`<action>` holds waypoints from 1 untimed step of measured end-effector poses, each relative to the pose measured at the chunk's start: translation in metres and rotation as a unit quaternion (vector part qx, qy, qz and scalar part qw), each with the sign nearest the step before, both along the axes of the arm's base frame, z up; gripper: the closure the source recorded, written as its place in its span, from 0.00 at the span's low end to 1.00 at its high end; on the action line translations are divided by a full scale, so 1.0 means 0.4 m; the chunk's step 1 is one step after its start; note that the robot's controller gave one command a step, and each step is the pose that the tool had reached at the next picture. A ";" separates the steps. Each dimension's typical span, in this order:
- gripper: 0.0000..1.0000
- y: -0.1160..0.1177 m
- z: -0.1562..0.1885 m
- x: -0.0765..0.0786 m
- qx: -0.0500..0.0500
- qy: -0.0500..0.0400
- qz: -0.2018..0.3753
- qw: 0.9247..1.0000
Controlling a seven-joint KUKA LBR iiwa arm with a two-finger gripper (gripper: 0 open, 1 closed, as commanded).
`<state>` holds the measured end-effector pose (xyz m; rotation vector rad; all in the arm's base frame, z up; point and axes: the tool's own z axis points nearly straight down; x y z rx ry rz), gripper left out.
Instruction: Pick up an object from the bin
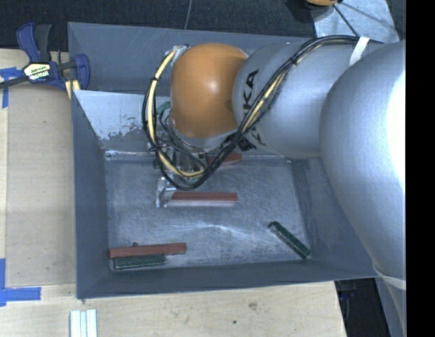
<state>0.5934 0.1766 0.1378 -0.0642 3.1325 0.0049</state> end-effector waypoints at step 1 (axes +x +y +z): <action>0.00 -0.037 -0.059 -0.091 -0.004 0.006 0.002 1.000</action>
Offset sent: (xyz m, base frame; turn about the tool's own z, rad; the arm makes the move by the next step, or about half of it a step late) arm -0.0290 -0.0881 -0.0670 0.1102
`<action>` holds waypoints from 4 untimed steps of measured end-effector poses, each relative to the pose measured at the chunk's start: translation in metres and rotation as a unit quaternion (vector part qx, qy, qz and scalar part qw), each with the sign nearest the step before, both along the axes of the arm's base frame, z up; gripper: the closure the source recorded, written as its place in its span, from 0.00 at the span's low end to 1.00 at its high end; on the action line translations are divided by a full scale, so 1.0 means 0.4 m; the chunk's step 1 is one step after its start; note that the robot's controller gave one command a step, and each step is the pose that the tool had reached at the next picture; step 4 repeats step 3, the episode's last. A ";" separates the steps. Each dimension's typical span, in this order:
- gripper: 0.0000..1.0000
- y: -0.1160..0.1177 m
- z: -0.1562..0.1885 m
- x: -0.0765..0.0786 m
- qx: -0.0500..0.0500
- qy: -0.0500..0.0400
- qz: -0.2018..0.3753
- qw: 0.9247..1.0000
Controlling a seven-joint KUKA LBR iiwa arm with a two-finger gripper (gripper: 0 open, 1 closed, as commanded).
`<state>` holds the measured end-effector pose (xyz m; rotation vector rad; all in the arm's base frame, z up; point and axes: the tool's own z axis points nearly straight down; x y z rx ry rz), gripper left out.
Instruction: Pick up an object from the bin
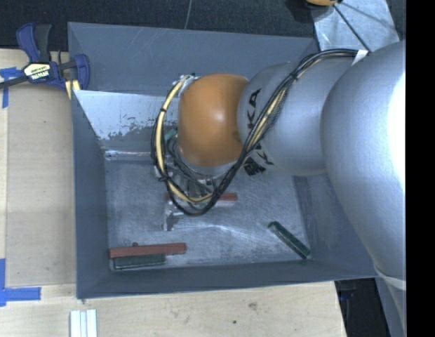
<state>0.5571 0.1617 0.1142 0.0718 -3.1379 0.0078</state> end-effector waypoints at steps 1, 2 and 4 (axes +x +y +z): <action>1.00 -0.182 -0.089 0.038 0.005 -0.014 -0.059 0.998; 1.00 -0.182 -0.089 0.038 0.005 -0.014 -0.059 0.998; 1.00 -0.145 0.255 -0.020 0.003 -0.003 -0.024 1.000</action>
Offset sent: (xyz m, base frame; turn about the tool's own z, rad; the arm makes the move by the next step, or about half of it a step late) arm 0.0000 0.0000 0.0000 0.0000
